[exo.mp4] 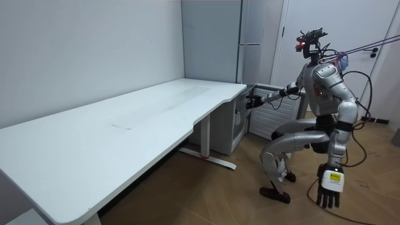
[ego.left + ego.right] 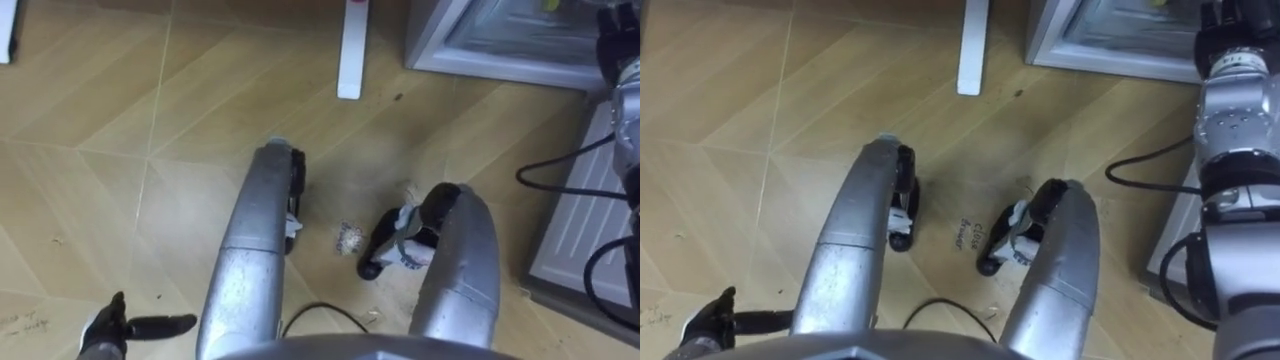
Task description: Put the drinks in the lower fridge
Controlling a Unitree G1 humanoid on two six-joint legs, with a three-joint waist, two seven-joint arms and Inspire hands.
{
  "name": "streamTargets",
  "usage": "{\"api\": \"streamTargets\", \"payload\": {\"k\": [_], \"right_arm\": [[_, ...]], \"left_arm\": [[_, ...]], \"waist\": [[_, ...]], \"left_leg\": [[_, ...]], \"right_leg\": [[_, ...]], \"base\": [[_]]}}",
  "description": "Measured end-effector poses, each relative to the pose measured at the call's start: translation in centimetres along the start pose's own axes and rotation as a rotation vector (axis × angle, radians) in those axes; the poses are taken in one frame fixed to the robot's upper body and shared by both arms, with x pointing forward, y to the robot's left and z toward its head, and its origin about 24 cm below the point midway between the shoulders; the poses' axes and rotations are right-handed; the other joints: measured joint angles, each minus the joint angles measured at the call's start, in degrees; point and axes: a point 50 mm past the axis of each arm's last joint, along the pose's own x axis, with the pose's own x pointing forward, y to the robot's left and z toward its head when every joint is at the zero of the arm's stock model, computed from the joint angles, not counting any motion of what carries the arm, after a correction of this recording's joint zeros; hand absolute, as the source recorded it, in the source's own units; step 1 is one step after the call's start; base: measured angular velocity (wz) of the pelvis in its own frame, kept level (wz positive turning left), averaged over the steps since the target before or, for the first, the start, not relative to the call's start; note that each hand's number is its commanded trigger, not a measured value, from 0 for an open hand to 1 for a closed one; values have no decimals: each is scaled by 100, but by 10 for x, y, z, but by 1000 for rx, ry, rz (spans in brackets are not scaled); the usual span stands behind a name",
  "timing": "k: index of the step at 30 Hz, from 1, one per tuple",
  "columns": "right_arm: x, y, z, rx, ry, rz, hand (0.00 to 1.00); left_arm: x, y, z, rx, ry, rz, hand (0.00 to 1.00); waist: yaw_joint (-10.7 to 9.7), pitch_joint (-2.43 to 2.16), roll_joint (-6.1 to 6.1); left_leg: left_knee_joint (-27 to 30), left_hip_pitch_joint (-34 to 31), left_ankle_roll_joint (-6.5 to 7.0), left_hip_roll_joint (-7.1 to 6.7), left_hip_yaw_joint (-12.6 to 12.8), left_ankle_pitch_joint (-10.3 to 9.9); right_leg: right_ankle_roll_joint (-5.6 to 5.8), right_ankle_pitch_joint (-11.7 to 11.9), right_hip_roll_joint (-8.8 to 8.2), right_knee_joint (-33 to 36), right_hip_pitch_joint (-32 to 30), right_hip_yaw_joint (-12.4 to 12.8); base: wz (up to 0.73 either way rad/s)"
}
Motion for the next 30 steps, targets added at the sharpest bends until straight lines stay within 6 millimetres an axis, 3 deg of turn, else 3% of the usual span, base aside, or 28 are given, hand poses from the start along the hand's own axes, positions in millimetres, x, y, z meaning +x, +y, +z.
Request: {"api": "streamTargets", "payload": {"k": [7, 9, 14, 18, 24, 28, 30], "right_arm": [[-1, 3, -6, 5, 32, -15, 0], [-2, 15, -10, -2, 59, 48, 0], [-6, 10, -31, 24, 117, 28, 0], [-7, 5, -33, 16, 130, 15, 0], [-7, 2, -35, 6, 150, 5, 0], [-7, -5, -35, -1, 162, -27, 0], [-7, -13, -35, -6, 160, -45, 0]], "left_arm": [[-1, 4, -9, 5, 30, -5, 0], [-1, 8, -10, 11, 30, -1, 0], [-9, 17, -29, 16, 71, 16, 0], [-9, 18, -30, 16, 71, 15, 0], [-9, 21, -33, 15, 75, 24, 0], [-9, 22, -35, 16, 79, 28, 0], [-7, 20, -30, 21, 68, 24, 0]], "waist": [[118, -8, 15], [171, -16, 42], [114, -15, 60], [87, -14, 69], [63, -13, 70], [49, 0, 98], [57, 29, 132]], "left_leg": [[-683, 609, -209, 19, 56, 139], [-831, 778, -247, 8, -15, 176], [-1428, 1161, -272, 2, -150, 524], [-1853, 1354, -293, -9, -150, 690], [-2114, 1526, -286, -92, -121, 783], [-2248, 1654, -272, -101, -144, 784], [-2402, 1797, -233, -184, -208, 848]], "right_leg": [[-6, 4, -89, -523, 589, -202], [-56, 1, -98, -654, 815, -334], [-206, 93, -80, -1190, 1334, -675], [-210, 219, -75, -1564, 1546, -818], [-188, 309, -106, -1765, 1672, -822], [-129, 342, -91, -1939, 1839, -897], [-59, 383, -67, -2088, 1991, -924]], "base": [[8], [15], [11], [6], [1], [6], [10]]}}
